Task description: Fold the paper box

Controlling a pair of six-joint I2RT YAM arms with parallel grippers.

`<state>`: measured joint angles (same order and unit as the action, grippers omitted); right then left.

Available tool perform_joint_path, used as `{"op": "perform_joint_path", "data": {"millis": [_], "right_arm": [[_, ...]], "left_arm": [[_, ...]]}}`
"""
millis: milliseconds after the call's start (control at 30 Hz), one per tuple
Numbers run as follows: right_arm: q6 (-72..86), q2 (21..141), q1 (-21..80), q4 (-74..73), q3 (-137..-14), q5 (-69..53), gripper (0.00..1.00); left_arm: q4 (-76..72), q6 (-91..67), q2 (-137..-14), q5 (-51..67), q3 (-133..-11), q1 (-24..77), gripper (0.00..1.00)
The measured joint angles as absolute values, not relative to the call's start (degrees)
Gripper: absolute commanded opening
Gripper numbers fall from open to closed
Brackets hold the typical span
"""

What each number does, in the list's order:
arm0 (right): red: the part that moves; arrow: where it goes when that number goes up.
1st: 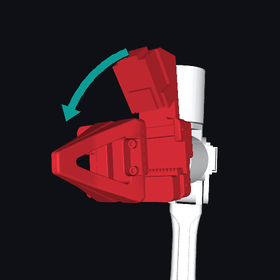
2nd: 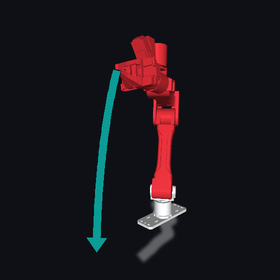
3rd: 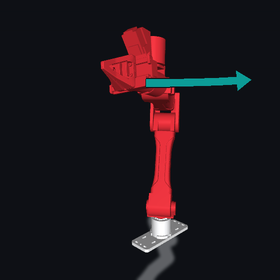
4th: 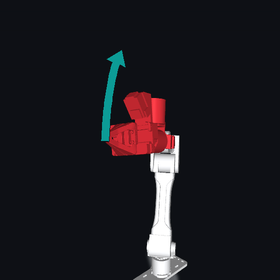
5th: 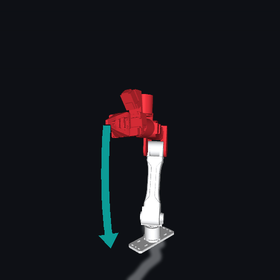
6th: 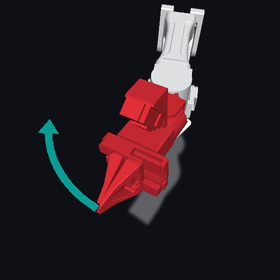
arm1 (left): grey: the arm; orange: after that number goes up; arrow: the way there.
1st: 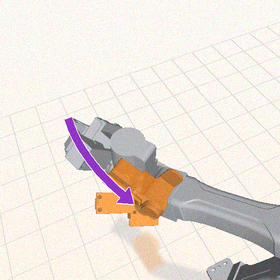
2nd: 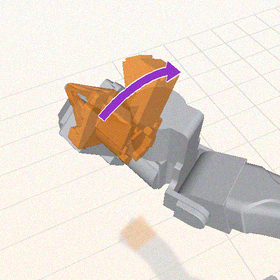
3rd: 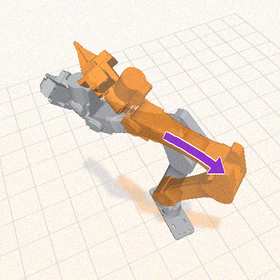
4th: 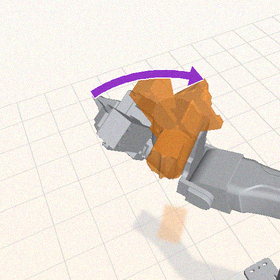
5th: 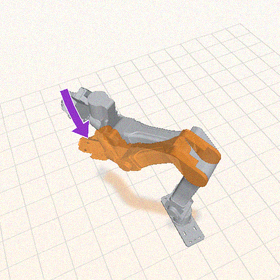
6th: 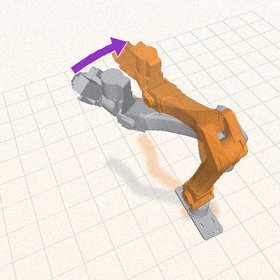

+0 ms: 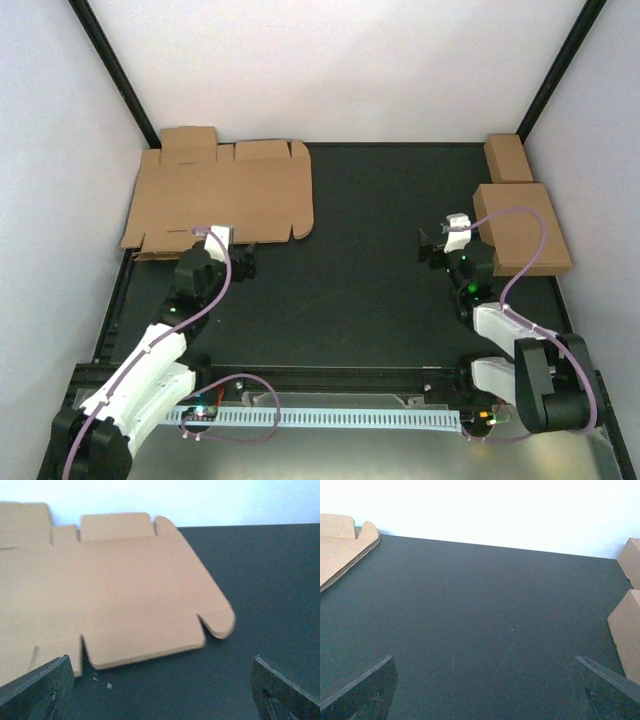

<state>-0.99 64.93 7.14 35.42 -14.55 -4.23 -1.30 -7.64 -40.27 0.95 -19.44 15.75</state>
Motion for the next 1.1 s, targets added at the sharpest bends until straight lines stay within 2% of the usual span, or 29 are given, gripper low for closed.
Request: {"op": "perform_joint_path", "data": {"millis": [167,233,400,500,767,1100], "right_arm": [[-0.67,69.28,4.67,38.94,-15.59,-6.33,0.91],[-0.01,72.03,2.39,38.33,-18.22,-8.78,1.00],[-1.50,77.73,-2.02,35.20,-26.37,-18.52,1.00],[-2.68,78.00,-2.35,35.51,-26.87,-19.79,1.00],[-1.39,80.07,-2.57,50.50,-15.66,-14.57,1.00],[-1.15,80.44,-2.61,55.40,-15.29,-13.28,1.00]], "left_arm": [[-12.56,-3.55,-46.37,-7.77,-17.47,15.64,0.99],[-16.84,-1.69,-50.70,-10.31,-17.45,15.42,0.99],[-26.96,3.40,-60.64,-14.00,-17.47,14.83,0.99],[-31.48,6.24,-64.84,-14.98,-17.43,13.85,0.99],[-41.15,9.82,-69.93,-11.51,-16.51,9.76,0.99],[-46.96,6.79,-78.85,-3.46,-17.54,2.20,0.99]]}}
